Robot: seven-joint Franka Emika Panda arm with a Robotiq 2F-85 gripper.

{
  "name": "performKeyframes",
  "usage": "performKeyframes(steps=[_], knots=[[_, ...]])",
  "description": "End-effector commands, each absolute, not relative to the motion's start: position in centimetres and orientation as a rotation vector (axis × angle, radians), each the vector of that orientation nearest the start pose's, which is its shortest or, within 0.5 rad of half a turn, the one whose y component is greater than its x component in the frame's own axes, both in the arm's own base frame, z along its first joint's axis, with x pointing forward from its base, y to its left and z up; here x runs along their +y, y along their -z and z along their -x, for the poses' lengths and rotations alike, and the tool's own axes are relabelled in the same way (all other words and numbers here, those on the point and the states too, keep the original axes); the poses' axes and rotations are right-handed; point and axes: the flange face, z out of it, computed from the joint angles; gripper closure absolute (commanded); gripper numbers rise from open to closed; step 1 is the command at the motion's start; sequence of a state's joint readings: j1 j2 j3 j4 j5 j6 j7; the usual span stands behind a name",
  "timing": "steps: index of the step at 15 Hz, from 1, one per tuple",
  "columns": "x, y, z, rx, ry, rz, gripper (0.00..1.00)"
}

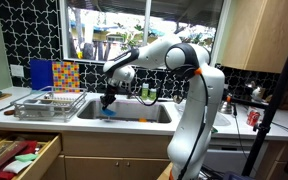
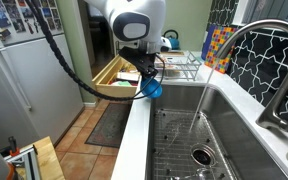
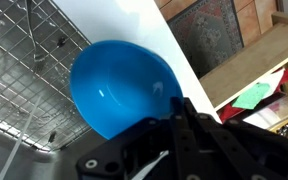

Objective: Pour the water in the bowl in the sink

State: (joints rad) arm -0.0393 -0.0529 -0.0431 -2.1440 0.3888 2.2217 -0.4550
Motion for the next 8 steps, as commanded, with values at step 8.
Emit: performKeyframes(steps=[8], knots=[[0.8,-40.8,-52.3,-0.237,0.351,2.919,0.99]])
